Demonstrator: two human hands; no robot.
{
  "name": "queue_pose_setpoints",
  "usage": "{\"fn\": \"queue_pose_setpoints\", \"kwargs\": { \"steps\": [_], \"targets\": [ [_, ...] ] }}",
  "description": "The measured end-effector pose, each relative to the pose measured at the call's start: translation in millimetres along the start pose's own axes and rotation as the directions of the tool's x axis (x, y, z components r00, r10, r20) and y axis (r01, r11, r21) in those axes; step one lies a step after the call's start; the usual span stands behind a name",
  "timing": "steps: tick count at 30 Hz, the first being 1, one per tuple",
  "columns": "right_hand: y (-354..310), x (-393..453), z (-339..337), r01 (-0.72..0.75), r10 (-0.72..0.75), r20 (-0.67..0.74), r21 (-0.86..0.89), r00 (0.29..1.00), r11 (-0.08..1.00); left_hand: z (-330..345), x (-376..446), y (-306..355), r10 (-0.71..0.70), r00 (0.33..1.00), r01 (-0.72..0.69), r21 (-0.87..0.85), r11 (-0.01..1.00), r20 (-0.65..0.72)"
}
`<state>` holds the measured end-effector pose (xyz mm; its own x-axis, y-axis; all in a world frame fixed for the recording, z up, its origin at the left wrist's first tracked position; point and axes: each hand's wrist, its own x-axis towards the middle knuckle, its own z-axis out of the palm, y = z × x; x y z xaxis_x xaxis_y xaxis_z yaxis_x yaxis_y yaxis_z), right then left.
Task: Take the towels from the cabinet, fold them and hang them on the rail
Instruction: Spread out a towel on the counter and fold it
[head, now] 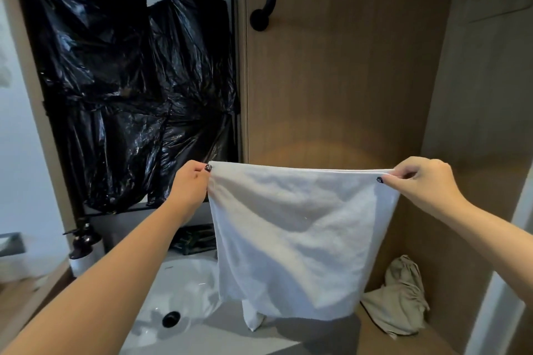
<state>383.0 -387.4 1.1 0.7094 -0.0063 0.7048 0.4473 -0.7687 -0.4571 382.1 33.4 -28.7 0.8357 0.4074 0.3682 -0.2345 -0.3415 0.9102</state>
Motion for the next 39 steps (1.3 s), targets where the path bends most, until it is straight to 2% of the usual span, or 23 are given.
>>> {"fn": "queue_pose_setpoints", "kwargs": {
  "steps": [3, 6, 11, 18, 21, 23, 26, 29, 34, 39],
  "targets": [
    [-3, -7, 7, -0.053, 0.069, -0.122, 0.13, 0.99, 0.99, 0, -14, -1, 0.025, 0.998, -0.023, 0.037, 0.999, -0.061],
    [-7, -14, 12, -0.058, 0.089, -0.164, 0.186, 0.983, 0.981, 4, -30, -3, 0.039, 0.992, -0.023, 0.132, 0.991, -0.122],
    [3, -27, 18, -0.03, 0.046, -0.109, 0.15, 0.993, 0.988, 14, -53, -12, -0.016, 0.975, 0.041, 0.112, 0.993, -0.222],
    [16, -44, 30, -0.091, 0.113, -0.114, 0.18, 0.987, 0.979, 32, -75, -26, -0.102, 0.938, 0.097, -0.031, 0.995, -0.33],
    [31, -51, 44, -0.059, 0.059, -0.007, 0.077, 0.998, 0.995, 37, -81, -34, -0.091, 0.931, 0.084, -0.034, 0.996, -0.353],
    [43, -52, 54, 0.023, -0.017, 0.085, -0.062, 0.996, 0.998, 39, -80, -42, -0.039, 0.943, 0.039, -0.006, 0.999, -0.33],
    [55, -50, 68, 0.061, -0.034, 0.156, -0.176, 0.987, 0.983, 41, -75, -52, 0.042, 0.966, -0.019, 0.095, 0.995, -0.255],
    [66, -41, 87, 0.085, -0.045, 0.168, -0.235, 0.985, 0.968, 46, -64, -59, 0.124, 0.981, -0.079, 0.275, 0.958, -0.152],
    [87, -11, 123, 0.018, 0.042, 0.21, -0.277, 0.977, 0.961, 50, -18, -84, 0.196, 0.98, -0.194, 0.358, 0.913, 0.03],
    [101, 34, 171, 0.111, -0.01, 0.25, -0.392, 0.968, 0.913, 57, 54, -122, 0.196, 0.961, -0.268, 0.501, 0.823, 0.193]
  ]
}}
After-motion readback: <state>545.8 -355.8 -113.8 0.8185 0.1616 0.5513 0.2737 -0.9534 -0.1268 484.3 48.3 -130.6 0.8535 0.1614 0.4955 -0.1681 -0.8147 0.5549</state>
